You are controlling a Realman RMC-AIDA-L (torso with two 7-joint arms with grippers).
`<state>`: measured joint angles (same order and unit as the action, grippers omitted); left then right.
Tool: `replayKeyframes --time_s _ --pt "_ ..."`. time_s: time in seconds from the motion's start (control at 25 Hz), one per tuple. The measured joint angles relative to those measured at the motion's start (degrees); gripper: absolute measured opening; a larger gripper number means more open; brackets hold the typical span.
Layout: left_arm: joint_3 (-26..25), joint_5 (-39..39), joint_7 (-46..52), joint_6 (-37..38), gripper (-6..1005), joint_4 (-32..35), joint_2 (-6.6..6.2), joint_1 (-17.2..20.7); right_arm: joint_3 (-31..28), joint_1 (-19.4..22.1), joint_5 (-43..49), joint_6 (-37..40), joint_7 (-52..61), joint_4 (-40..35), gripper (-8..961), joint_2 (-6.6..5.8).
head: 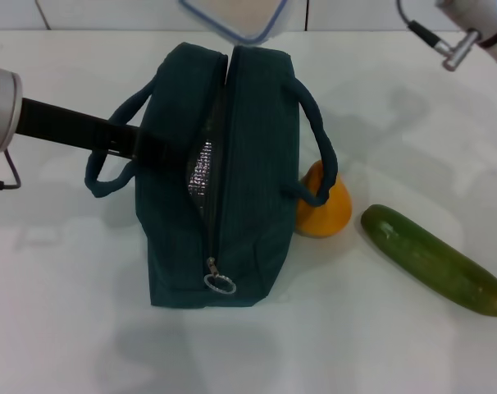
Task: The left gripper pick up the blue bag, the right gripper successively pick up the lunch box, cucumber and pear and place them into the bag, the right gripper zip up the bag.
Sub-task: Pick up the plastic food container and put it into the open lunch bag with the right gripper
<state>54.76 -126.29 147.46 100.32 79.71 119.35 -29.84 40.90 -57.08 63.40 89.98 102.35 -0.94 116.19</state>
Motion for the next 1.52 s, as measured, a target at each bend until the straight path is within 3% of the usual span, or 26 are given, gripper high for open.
replayKeyframes --time_s 0.44,0.96,1.52 --pt "-0.32 -0.14 -1.32 -0.49 36 -1.44 0.01 -0.12 6.45 -3.05 0.25 -5.78 -6.33 2.96 92 -0.01" --pt "-2.51 -0.01 -1.38 -2.83 37 -1.44 -0.13 0.18 6.74 -2.16 4.72 -9.24 -7.68 3.09 89 -0.01" --pt "-2.73 -0.33 -1.42 -3.28 37 -1.55 -0.43 0.26 6.73 -2.61 7.93 -10.92 -8.75 2.57 202 0.0"
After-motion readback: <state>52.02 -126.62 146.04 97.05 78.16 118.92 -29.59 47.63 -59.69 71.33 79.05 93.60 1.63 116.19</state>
